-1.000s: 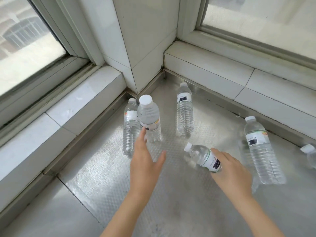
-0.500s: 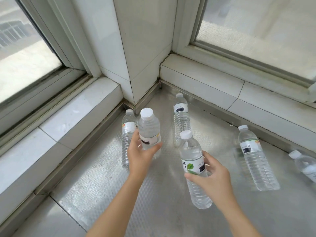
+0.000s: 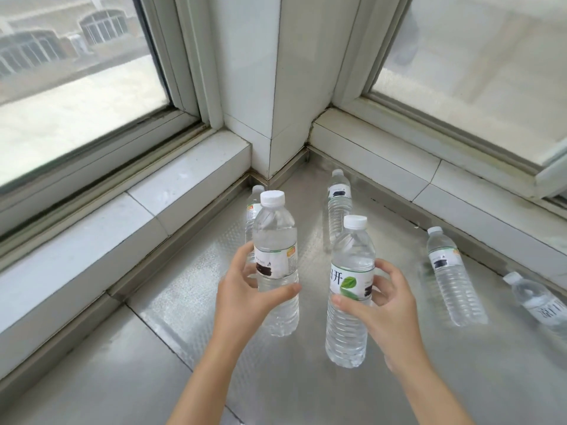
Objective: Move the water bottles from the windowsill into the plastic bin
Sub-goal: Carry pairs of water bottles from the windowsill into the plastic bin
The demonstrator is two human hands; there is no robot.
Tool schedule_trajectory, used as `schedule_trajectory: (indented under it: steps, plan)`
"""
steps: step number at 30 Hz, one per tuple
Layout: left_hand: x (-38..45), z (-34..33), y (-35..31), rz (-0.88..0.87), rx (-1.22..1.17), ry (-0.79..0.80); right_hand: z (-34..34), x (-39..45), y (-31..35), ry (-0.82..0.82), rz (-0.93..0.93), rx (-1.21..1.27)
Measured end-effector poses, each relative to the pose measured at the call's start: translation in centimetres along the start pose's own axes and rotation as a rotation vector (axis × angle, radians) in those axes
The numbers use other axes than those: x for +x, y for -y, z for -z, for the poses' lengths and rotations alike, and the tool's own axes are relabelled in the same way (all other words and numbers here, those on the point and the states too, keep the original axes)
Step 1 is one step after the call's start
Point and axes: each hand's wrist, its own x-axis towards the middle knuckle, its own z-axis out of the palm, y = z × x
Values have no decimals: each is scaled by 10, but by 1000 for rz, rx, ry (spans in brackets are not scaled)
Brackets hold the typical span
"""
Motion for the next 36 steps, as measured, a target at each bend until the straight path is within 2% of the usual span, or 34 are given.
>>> schedule_trajectory:
  steps: [6, 15, 23, 36]
  plan:
    - [-87, 37, -8, -16, -45, -63, 2, -58, 16, 101, 104, 0]
    - [-213, 61, 13, -2, -105, -294, 12, -147, 11, 345, 258, 14]
    - [-334, 75, 29, 60, -83, -509, 20, -219, 3, 567, 304, 31]
    - [-540, 130, 88, 185, -152, -998, -50, -383, -1, 1108, 410, -28]
